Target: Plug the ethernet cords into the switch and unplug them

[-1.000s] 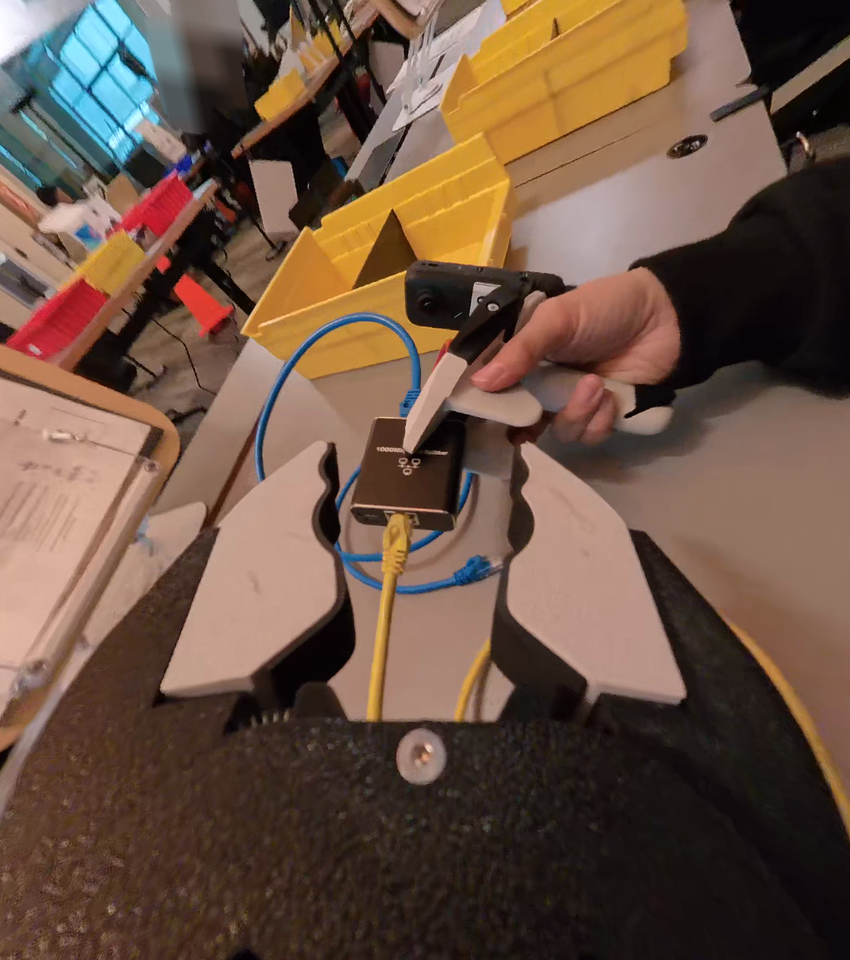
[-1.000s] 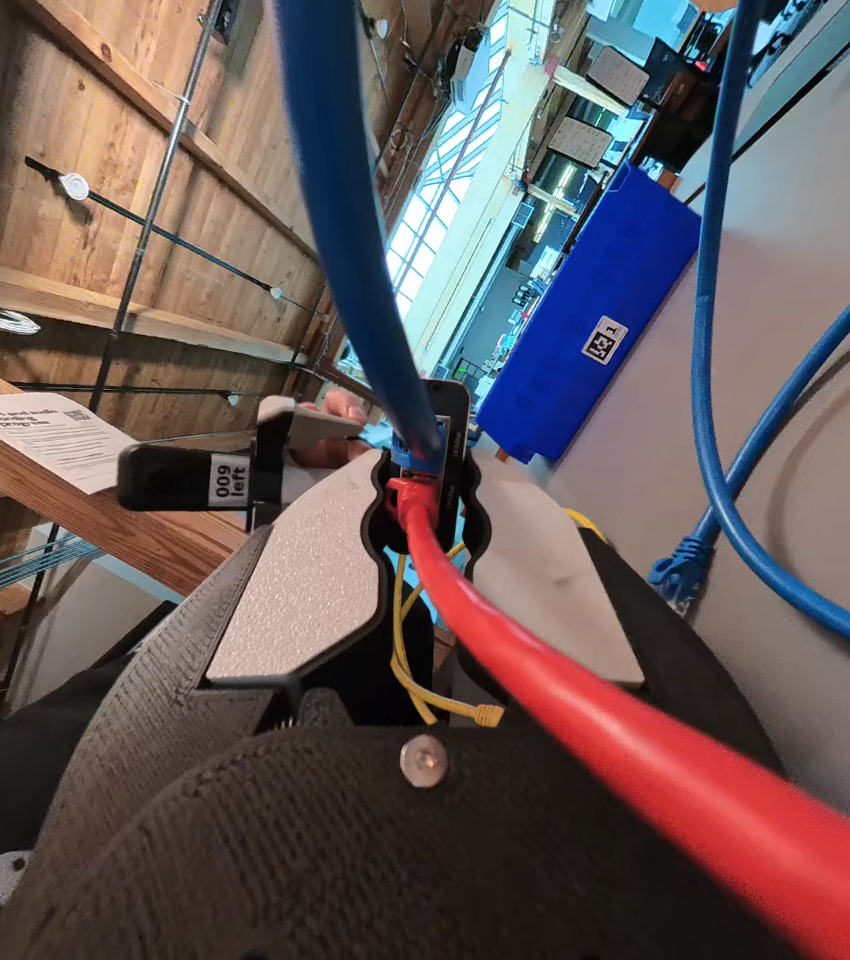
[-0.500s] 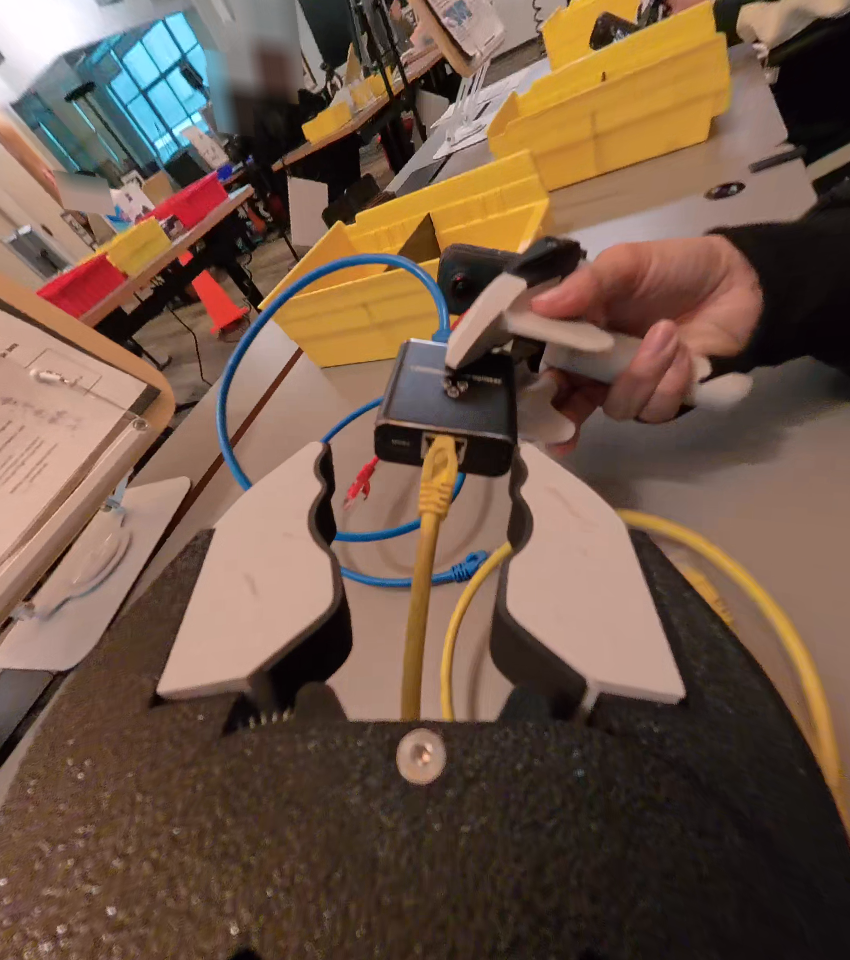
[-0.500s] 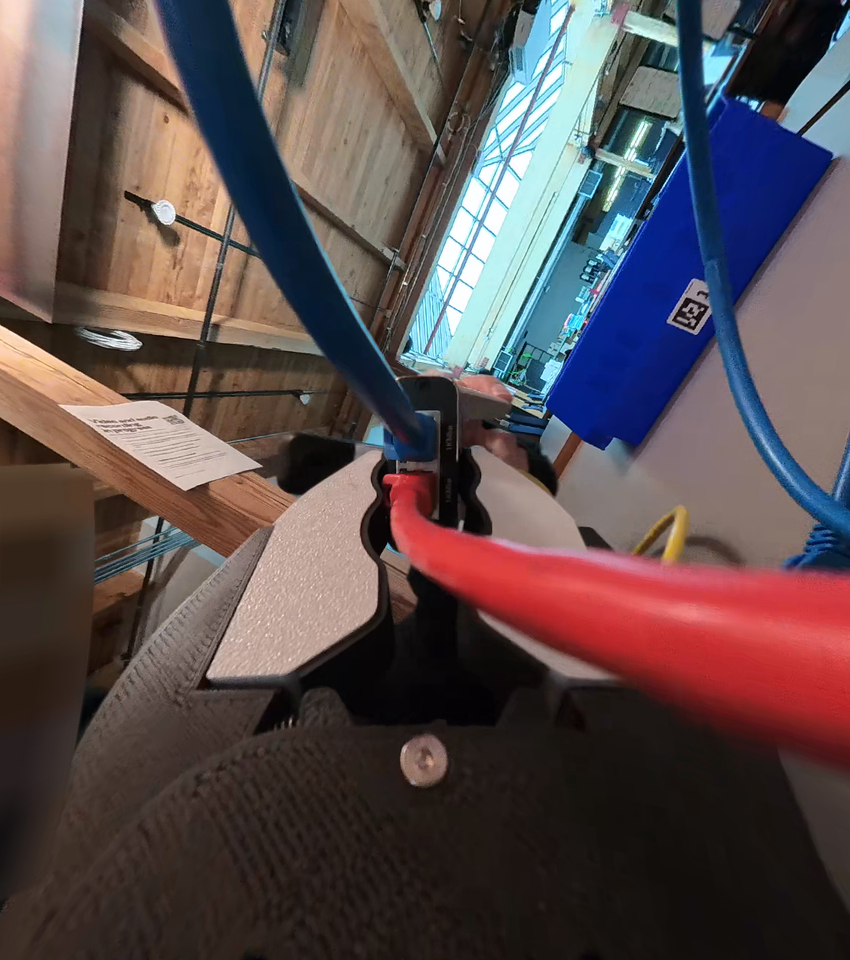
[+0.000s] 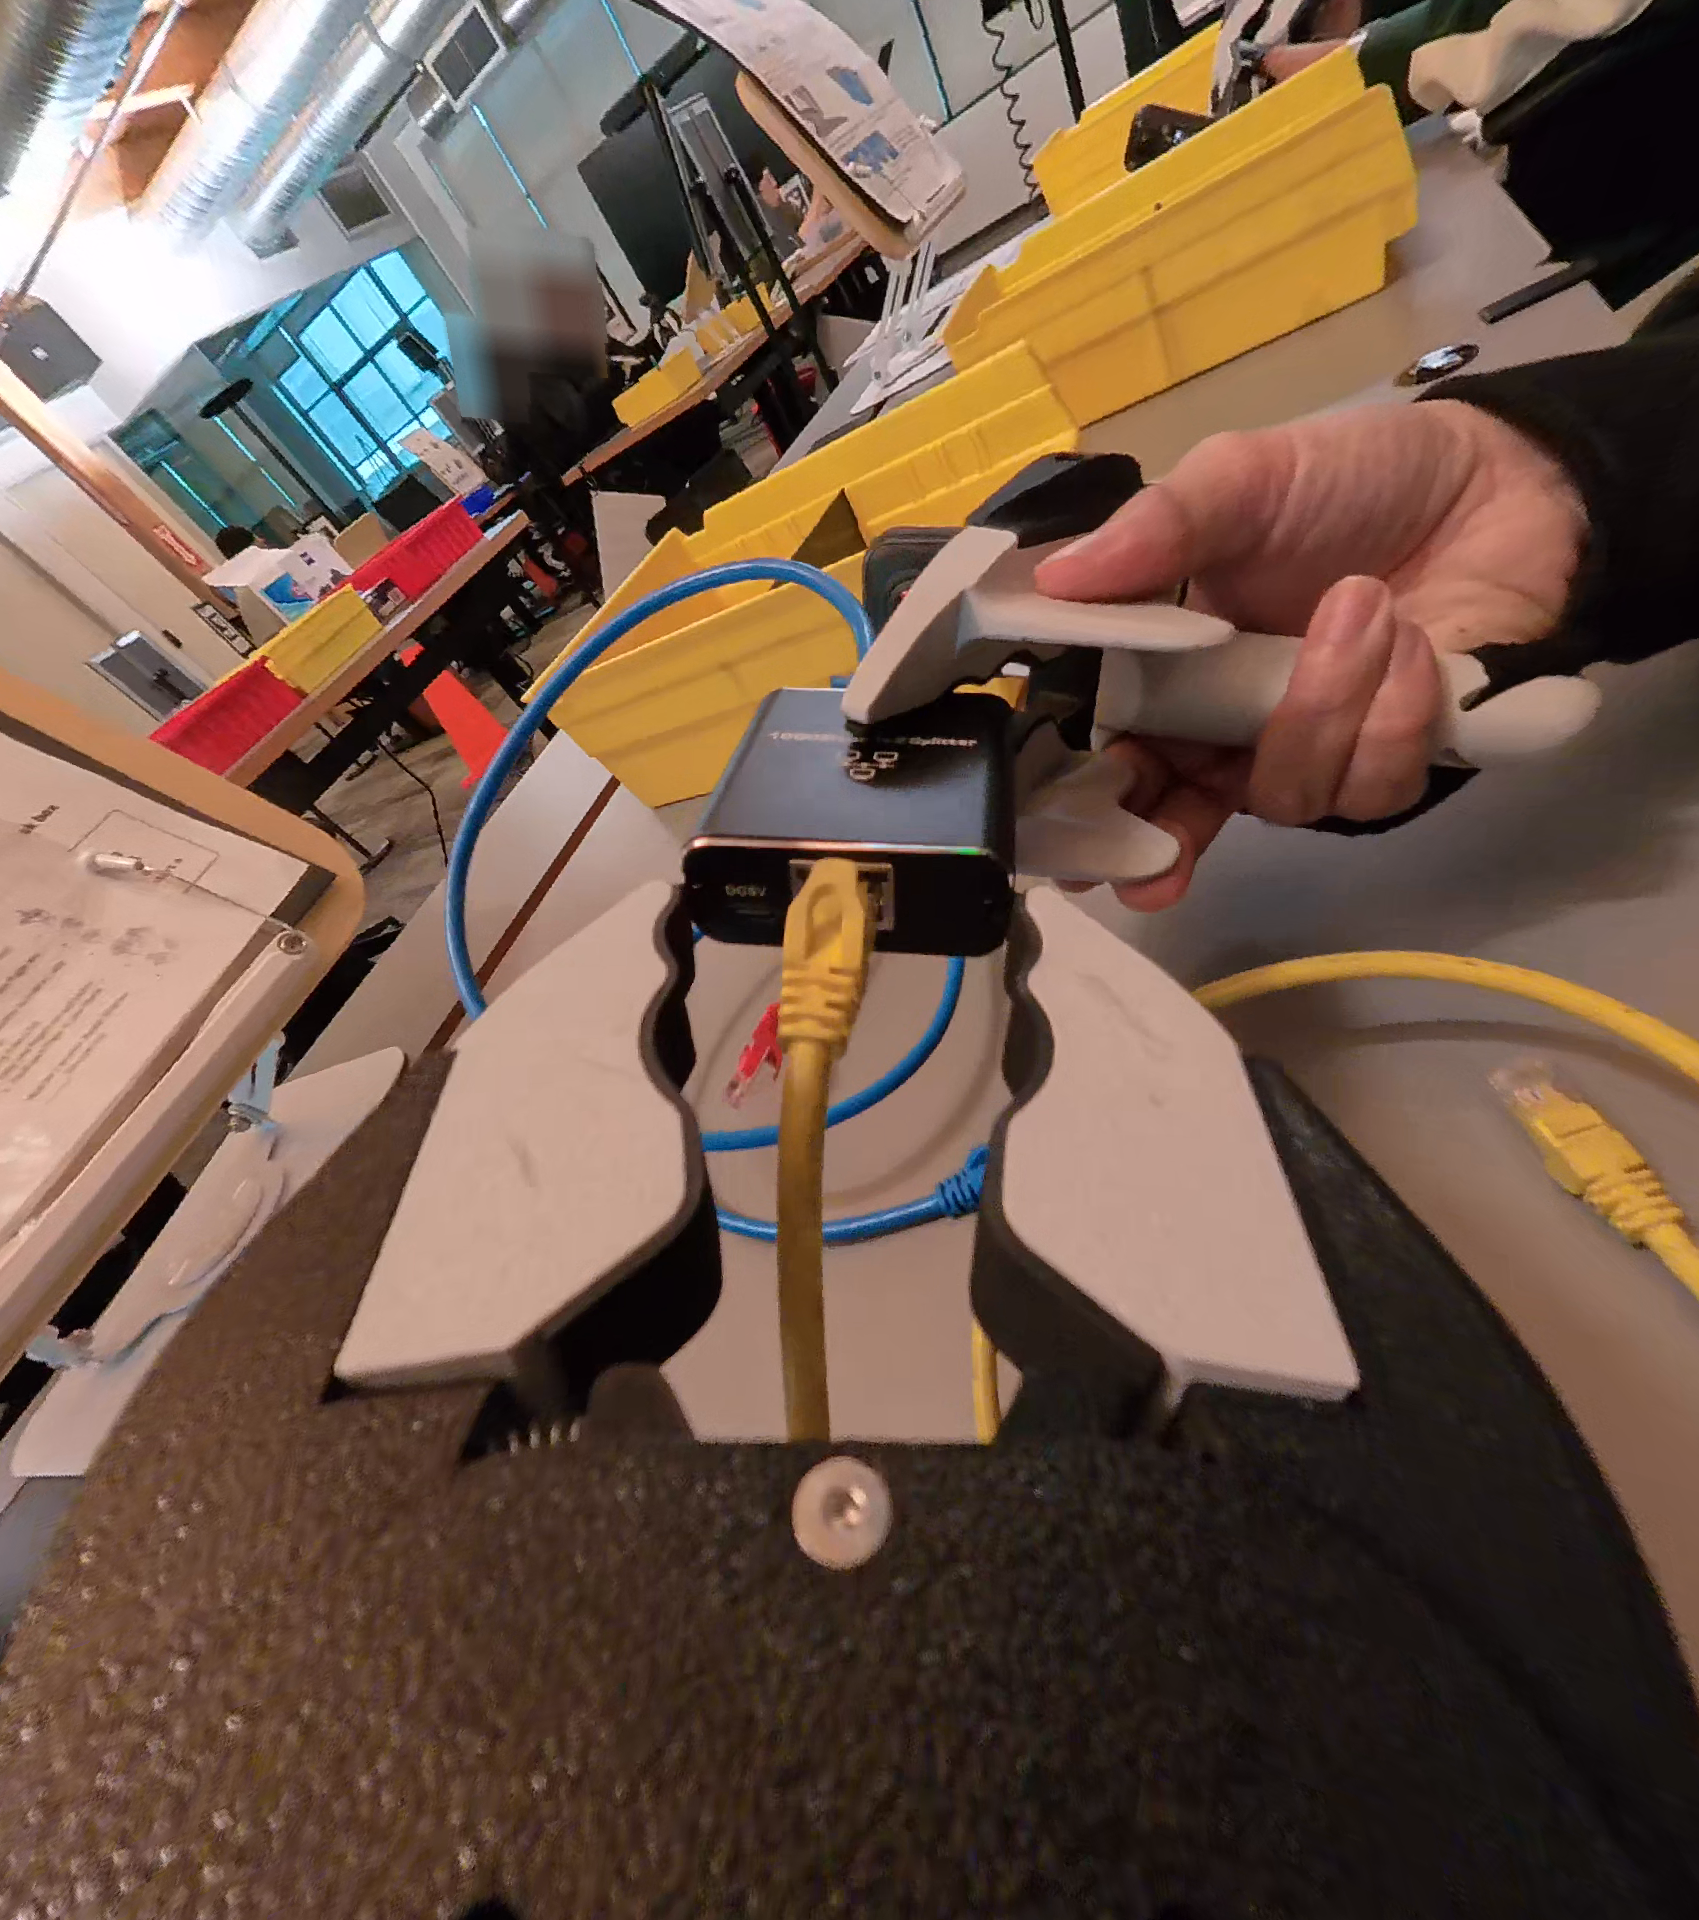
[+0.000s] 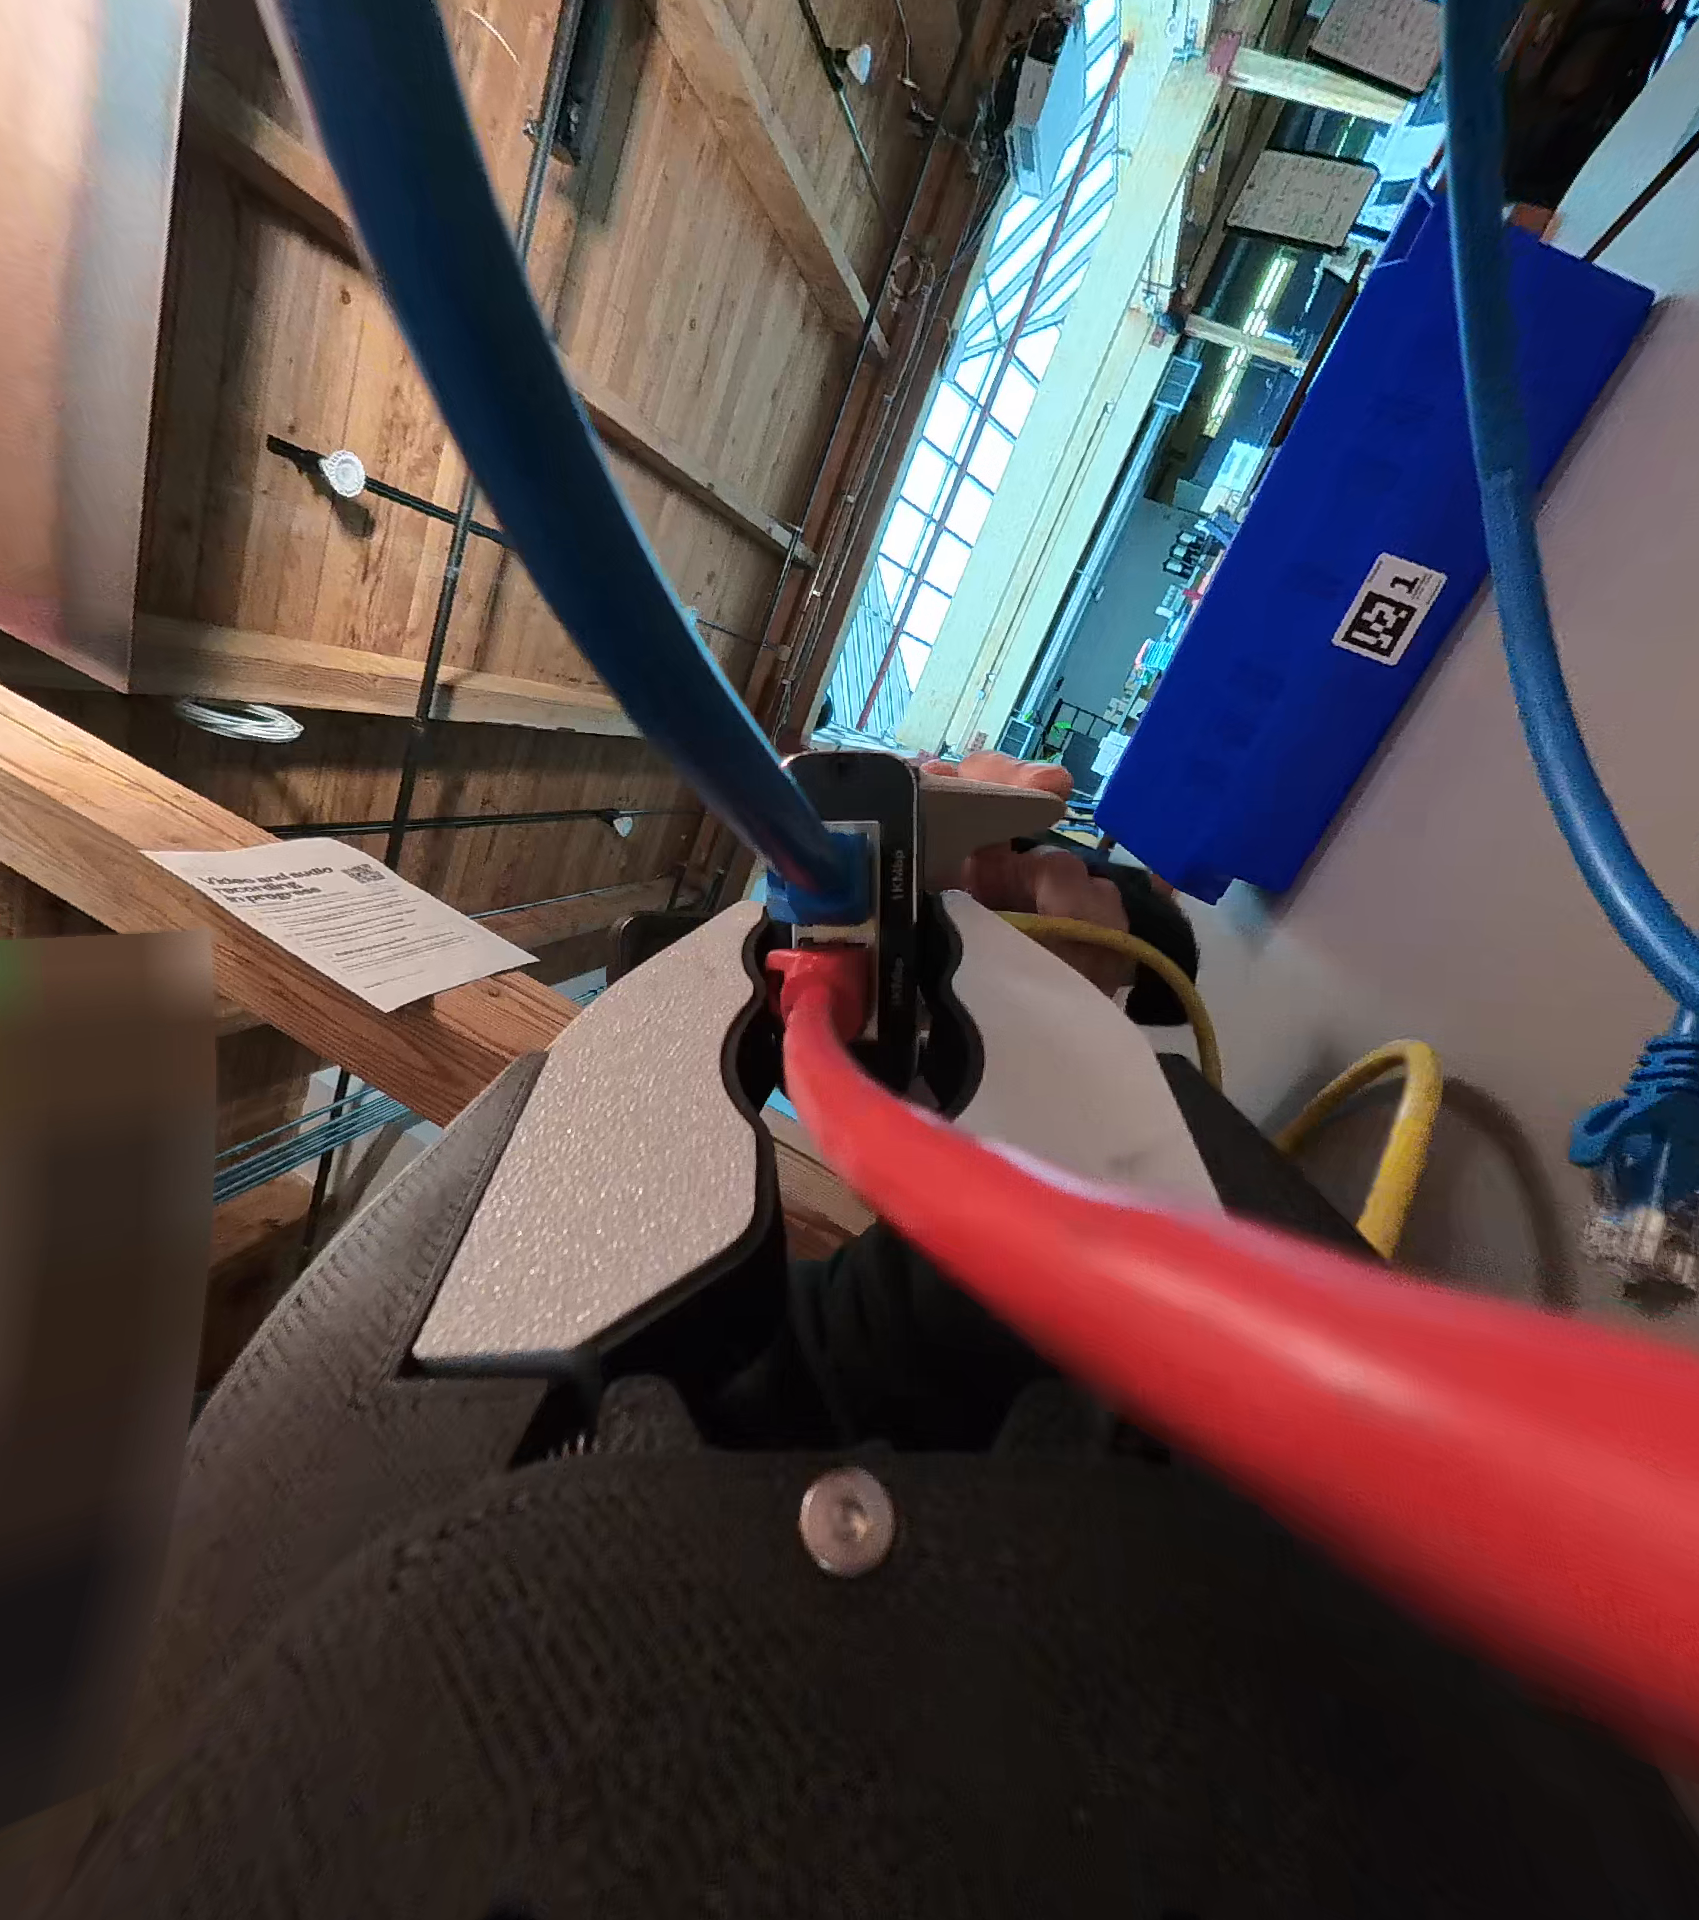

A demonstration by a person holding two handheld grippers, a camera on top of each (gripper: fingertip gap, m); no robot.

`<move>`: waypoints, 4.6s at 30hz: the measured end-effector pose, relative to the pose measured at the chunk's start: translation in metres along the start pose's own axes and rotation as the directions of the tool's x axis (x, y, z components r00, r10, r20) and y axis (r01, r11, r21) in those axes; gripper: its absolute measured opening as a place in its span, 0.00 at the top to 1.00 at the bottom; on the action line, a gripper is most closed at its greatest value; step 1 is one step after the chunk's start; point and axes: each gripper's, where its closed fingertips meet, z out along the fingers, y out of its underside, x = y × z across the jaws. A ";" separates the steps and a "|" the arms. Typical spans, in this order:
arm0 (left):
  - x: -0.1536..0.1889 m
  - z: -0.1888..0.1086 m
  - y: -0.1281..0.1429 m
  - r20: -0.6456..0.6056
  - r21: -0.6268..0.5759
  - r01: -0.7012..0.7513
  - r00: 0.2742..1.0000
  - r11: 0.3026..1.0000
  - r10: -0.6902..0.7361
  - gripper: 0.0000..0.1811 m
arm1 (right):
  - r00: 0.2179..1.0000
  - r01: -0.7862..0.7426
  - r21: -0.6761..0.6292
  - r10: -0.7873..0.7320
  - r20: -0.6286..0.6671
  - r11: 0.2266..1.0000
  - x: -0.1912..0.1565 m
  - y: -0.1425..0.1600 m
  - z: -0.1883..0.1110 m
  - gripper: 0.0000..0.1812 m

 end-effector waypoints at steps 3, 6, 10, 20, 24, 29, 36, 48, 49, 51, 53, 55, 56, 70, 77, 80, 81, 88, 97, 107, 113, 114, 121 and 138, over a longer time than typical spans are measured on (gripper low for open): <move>0.000 0.000 0.000 -0.030 -0.006 -0.016 0.999 1.000 0.016 0.69 | 1.000 0.010 -0.012 -0.010 -0.008 1.000 0.000 0.001 0.000 0.86; 0.000 -0.001 0.002 -0.075 -0.056 -0.036 0.997 0.998 0.032 0.68 | 1.000 0.017 -0.022 -0.017 -0.024 1.000 0.002 0.003 0.001 0.87; 0.009 0.003 -0.003 -0.150 -0.056 -0.060 0.987 0.997 0.051 0.65 | 1.000 -0.007 -0.072 0.009 0.026 0.997 -0.003 0.015 0.011 0.87; 0.004 0.019 0.000 -0.024 -0.053 -0.003 1.000 0.999 0.001 0.61 | 1.000 0.020 0.135 -0.018 -0.023 0.991 0.002 -0.007 0.009 0.87; -0.006 0.018 0.001 0.076 -0.196 -0.032 0.996 0.980 0.047 0.61 | 0.999 0.049 0.207 -0.044 -0.027 0.977 -0.003 -0.019 0.002 0.87; -0.005 0.015 -0.013 0.111 -0.287 -0.074 0.988 0.955 0.110 0.63 | 0.995 0.091 0.268 -0.077 -0.062 0.959 -0.006 -0.025 -0.001 0.87; -0.006 0.000 -0.051 0.212 -0.278 -0.064 0.969 0.958 0.126 0.68 | 0.991 0.128 0.305 -0.108 -0.080 0.944 -0.014 -0.030 -0.003 0.87; -0.010 0.016 -0.019 0.108 -0.004 -0.016 0.994 1.000 0.016 0.60 | 0.992 0.122 0.162 -0.115 -0.056 0.979 -0.023 -0.004 0.016 0.86; -0.008 0.017 -0.019 0.082 0.022 0.001 0.997 1.000 -0.003 0.60 | 0.992 0.119 0.161 -0.112 -0.054 0.980 -0.022 -0.003 0.017 0.86; -0.007 0.018 -0.017 0.050 0.047 0.015 0.999 0.999 -0.017 0.59 | 0.998 0.058 0.198 -0.054 -0.027 0.979 -0.020 -0.005 0.016 0.85; -0.008 0.020 -0.017 0.075 0.072 -0.001 0.997 0.997 -0.004 0.57 | 0.999 0.053 0.214 -0.050 -0.020 0.975 -0.016 -0.004 0.017 0.85; -0.013 0.022 -0.012 0.132 0.045 -0.042 0.991 0.998 0.035 0.56 | 0.995 0.095 0.175 -0.086 -0.058 0.980 -0.011 0.000 0.019 0.86; -0.015 0.022 -0.012 0.146 0.047 -0.057 0.988 0.997 0.050 0.56 | 0.995 0.091 0.156 -0.083 -0.056 0.984 -0.011 0.003 0.021 0.86; 0.015 0.021 0.003 -0.141 -0.061 -0.068 0.988 0.996 0.058 0.51 | 0.958 0.233 -0.160 -0.255 -0.131 0.959 -0.002 0.020 0.011 0.86; 0.015 0.019 0.001 -0.114 -0.046 -0.093 0.990 0.995 0.087 0.49 | 0.973 0.195 -0.201 -0.215 -0.085 0.960 -0.001 0.026 0.009 0.85; 0.019 0.022 0.015 -0.136 -0.170 -0.149 0.983 0.974 0.127 0.49 | 0.966 0.212 -0.229 -0.239 -0.099 0.950 0.002 0.027 0.006 0.85; 0.017 0.021 0.016 -0.129 -0.180 -0.151 0.983 0.972 0.129 0.51 | 0.965 0.213 -0.232 -0.242 -0.104 0.949 0.002 0.026 0.004 0.85; 0.012 0.018 0.002 -0.044 -0.061 -0.153 0.988 0.986 0.150 0.60 | 0.966 0.210 -0.223 -0.237 -0.104 0.952 0.001 0.024 0.001 0.85; 0.020 0.010 -0.003 -0.107 0.032 -0.109 0.988 0.994 0.112 0.60 | 0.973 0.189 -0.267 -0.218 -0.081 0.945 0.001 0.033 0.003 0.84; 0.022 0.009 -0.005 -0.107 0.071 -0.029 0.994 0.997 0.037 0.61 | 0.979 0.178 -0.275 -0.199 -0.052 0.945 0.000 0.034 0.003 0.85; 0.024 0.003 -0.008 -0.121 0.100 -0.008 0.993 0.995 0.020 0.66 | 0.979 0.184 -0.280 -0.200 -0.032 0.942 -0.003 0.032 -0.001 0.86; 0.024 0.001 -0.008 -0.121 0.106 -0.006 0.992 0.994 0.019 0.66 | 0.978 0.184 -0.275 -0.203 -0.040 0.944 -0.003 0.032 0.000 0.86; 0.016 0.004 -0.007 -0.058 0.032 -0.040 0.997 0.999 0.042 0.65 | 0.979 0.191 -0.207 -0.201 -0.029 0.960 -0.004 0.022 0.002 0.87; -0.019 -0.016 0.009 0.109 0.023 0.200 0.973 0.979 -0.201 0.66 | 0.953 0.263 0.170 -0.228 -0.202 0.950 0.004 -0.009 0.015 0.89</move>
